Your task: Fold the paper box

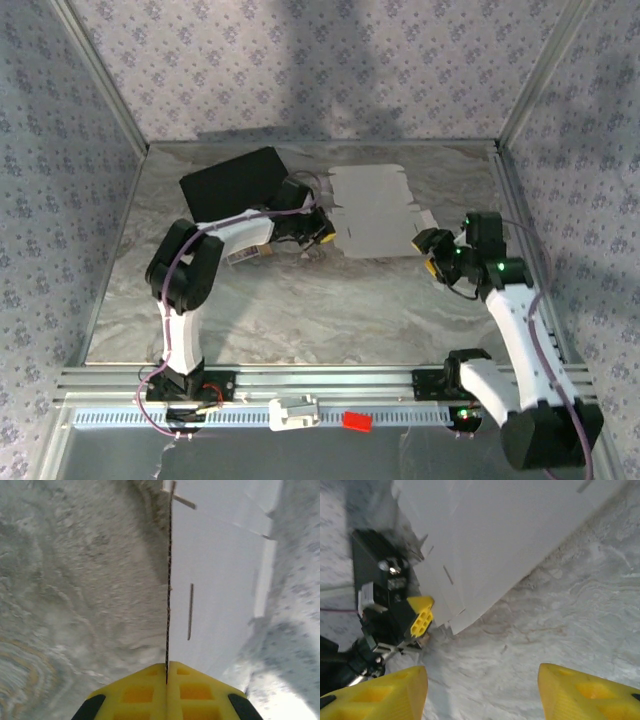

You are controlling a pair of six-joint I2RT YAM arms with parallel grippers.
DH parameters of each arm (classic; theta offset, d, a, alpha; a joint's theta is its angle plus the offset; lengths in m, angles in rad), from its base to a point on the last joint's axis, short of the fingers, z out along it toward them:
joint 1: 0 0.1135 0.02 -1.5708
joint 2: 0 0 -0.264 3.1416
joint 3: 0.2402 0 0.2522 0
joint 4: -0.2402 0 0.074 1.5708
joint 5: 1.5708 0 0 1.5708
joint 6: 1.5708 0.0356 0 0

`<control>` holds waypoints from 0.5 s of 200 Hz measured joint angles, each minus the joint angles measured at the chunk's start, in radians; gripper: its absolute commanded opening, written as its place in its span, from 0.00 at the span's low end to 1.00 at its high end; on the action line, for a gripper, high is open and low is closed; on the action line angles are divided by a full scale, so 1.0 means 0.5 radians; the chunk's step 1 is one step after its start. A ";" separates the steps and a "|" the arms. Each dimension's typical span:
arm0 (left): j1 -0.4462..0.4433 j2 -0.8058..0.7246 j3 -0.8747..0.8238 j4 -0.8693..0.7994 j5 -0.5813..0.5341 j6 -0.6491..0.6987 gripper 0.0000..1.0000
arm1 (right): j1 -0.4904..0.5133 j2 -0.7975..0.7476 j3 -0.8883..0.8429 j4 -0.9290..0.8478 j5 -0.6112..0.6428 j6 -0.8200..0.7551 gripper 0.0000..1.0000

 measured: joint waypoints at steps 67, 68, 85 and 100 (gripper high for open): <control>-0.079 -0.092 0.011 0.176 -0.034 -0.352 0.00 | -0.025 0.327 -0.449 0.838 0.072 0.689 0.65; -0.079 -0.092 0.011 0.177 -0.034 -0.354 0.00 | -0.025 0.336 -0.447 0.845 0.072 0.692 0.65; -0.085 -0.092 0.011 0.190 -0.040 -0.386 0.00 | -0.006 0.517 -0.428 0.995 0.060 0.751 0.60; -0.085 -0.092 0.011 0.198 -0.044 -0.403 0.00 | 0.023 0.638 -0.427 1.077 0.053 0.806 0.59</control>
